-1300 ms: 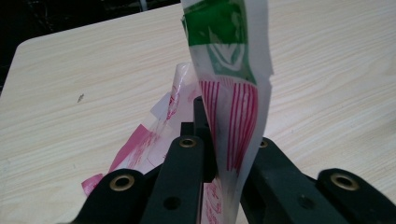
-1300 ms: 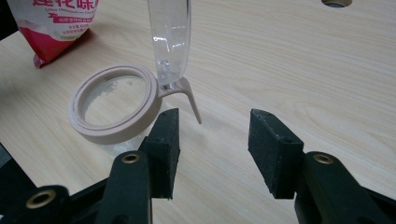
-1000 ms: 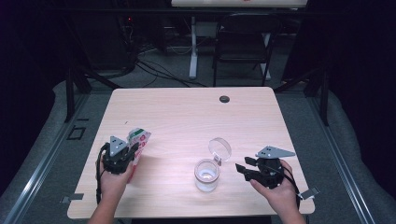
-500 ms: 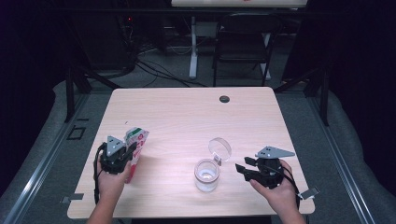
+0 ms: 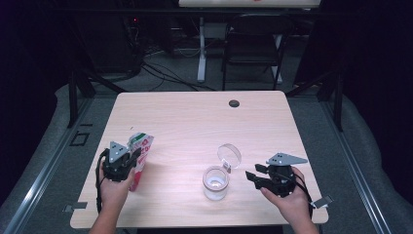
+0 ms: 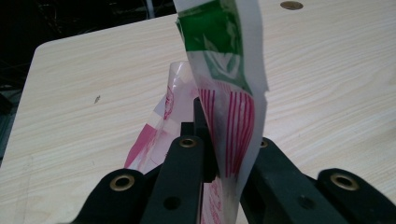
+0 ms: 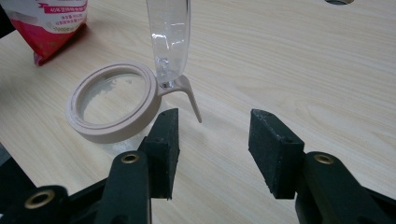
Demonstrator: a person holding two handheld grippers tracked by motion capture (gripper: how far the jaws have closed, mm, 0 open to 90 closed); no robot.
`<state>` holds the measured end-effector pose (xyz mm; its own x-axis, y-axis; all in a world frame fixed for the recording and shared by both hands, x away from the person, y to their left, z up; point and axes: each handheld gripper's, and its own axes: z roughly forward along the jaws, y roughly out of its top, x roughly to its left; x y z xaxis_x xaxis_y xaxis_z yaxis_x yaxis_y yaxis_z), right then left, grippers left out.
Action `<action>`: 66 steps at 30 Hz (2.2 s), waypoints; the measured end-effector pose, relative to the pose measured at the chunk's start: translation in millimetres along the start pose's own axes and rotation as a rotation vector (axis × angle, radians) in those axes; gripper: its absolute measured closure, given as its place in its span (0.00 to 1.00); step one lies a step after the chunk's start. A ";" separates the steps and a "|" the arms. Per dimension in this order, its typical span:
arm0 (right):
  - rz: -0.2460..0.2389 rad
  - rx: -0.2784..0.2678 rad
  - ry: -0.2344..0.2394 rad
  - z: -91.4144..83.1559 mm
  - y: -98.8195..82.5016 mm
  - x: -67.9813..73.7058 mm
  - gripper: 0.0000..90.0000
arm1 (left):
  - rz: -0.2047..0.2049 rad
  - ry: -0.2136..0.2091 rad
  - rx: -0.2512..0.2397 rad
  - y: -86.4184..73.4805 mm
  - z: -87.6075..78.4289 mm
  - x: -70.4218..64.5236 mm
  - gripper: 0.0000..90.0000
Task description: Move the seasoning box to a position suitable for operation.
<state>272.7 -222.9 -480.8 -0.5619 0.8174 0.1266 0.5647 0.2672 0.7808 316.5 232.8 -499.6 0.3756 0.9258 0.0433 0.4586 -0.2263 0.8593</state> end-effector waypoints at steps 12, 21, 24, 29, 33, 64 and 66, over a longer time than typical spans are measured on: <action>0.005 0.003 -0.002 0.8 -0.6 -1.2 0.59 | -0.005 0.013 0.006 9.4 -7.8 10.2 1.00; 0.008 0.009 -0.002 3.0 -1.1 -2.6 0.59 | -0.008 0.028 0.017 23.1 -15.9 24.4 1.00; 0.007 0.012 -0.005 3.7 -1.1 -2.5 0.59 | 0.017 0.047 0.030 30.5 -17.8 27.8 1.00; 0.009 0.007 -0.002 3.2 -0.8 -3.1 0.59 | 0.049 0.064 0.030 43.5 -23.1 32.0 1.00; 0.010 0.006 -0.006 2.8 -0.9 -4.3 0.59 | 0.062 0.044 0.013 56.0 -28.3 30.4 1.00; -0.047 0.012 -0.014 -1.1 1.3 -5.3 0.63 | 0.230 -0.290 0.030 83.6 -10.7 -72.7 1.00; -0.054 0.014 -0.012 -1.4 1.7 -4.9 0.64 | 0.244 -0.306 0.032 83.4 -9.2 -78.6 1.00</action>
<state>275.6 -227.1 -479.2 -0.5840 0.8081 0.0772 0.5422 0.3176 0.7779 317.8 144.0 -426.6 0.6975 0.7114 0.0865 0.3491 -0.4428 0.8259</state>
